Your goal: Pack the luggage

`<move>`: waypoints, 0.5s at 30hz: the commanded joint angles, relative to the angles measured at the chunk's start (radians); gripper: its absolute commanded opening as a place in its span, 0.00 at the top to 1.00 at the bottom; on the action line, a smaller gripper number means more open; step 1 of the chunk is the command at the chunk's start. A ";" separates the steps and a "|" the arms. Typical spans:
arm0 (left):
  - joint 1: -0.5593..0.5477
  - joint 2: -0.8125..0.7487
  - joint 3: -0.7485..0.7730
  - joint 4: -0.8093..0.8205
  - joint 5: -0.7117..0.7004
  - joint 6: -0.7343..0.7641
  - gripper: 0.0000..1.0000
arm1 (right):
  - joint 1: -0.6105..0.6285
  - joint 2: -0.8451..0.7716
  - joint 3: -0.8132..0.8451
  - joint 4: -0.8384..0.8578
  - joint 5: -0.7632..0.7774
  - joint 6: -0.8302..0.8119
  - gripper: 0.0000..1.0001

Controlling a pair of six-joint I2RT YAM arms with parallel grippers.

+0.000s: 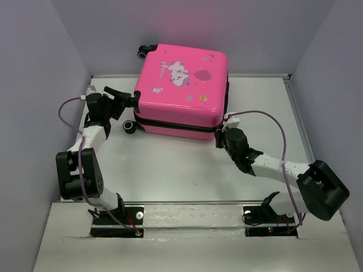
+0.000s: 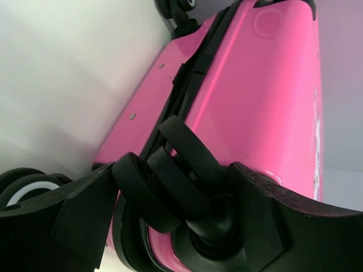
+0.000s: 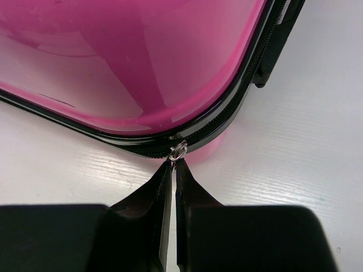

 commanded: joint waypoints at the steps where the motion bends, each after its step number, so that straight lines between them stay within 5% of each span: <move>1: 0.005 0.043 0.076 0.009 0.034 0.006 0.14 | -0.007 -0.009 0.026 0.126 -0.010 -0.024 0.93; 2: 0.004 0.051 0.090 0.017 0.042 0.003 0.16 | -0.007 -0.010 0.023 0.129 -0.025 -0.024 0.93; 3: 0.004 0.065 0.096 0.026 0.061 -0.004 0.31 | -0.007 -0.015 0.023 0.129 -0.033 -0.021 0.93; 6: 0.004 0.077 0.093 0.068 0.092 -0.017 0.90 | -0.007 -0.018 0.021 0.133 -0.097 0.001 0.93; 15: -0.165 -0.004 -0.060 0.230 0.034 -0.005 0.94 | 0.194 0.101 0.102 0.115 -0.053 0.015 0.93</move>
